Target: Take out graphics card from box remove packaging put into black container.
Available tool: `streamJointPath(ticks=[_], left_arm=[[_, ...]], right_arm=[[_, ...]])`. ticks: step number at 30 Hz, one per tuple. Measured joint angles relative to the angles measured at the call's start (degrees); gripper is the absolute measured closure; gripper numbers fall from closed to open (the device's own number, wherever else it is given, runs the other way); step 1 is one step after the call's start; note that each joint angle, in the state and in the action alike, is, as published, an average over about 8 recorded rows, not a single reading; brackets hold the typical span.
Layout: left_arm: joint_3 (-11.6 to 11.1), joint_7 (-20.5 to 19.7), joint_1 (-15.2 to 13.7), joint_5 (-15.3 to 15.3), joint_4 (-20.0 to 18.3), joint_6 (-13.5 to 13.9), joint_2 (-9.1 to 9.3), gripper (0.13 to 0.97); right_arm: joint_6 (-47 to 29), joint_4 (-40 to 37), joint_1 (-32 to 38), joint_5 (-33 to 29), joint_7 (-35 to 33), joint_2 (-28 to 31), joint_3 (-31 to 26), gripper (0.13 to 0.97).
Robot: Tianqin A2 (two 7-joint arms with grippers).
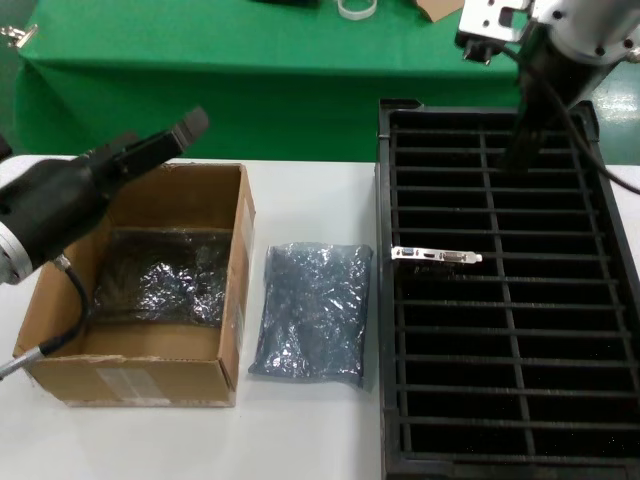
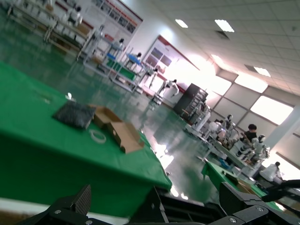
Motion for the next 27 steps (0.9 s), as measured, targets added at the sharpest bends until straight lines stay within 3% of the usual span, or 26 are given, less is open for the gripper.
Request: streamJointPath(ticks=[5, 9, 13, 18, 27], left_arm=[[-1.9, 2.7, -0.1, -0.3, -2.2, -1.7, 0.49, 0.132], [-3.7, 4.5, -0.4, -0.8, -4.8, -3.2, 1.04, 0.132], [-4.7, 5.5, -0.5, -1.1, -6.6, -4.3, 1.46, 0.132], [-4.9, 6.6, 0.4, -0.8, -7.3, -5.3, 2.01, 0.132], [-5.1, 10.0, 4.1, 0.6, -8.8, -8.5, 3.90, 0.132]], right_arm=[[-2.0, 12.1, -2.2, -7.6, 11.0, 4.9, 3.2, 0.390], [-3.2, 22.3, -5.3, -14.4, 19.2, 8.8, 7.1, 0.332], [-3.5, 29.9, -8.6, -19.0, 24.1, 11.8, 10.8, 0.256], [-1.6, 32.8, -11.9, -18.5, 23.8, 12.7, 13.4, 0.204], [6.2, 35.2, -21.0, -11.5, 17.5, 12.2, 18.4, 0.142]])
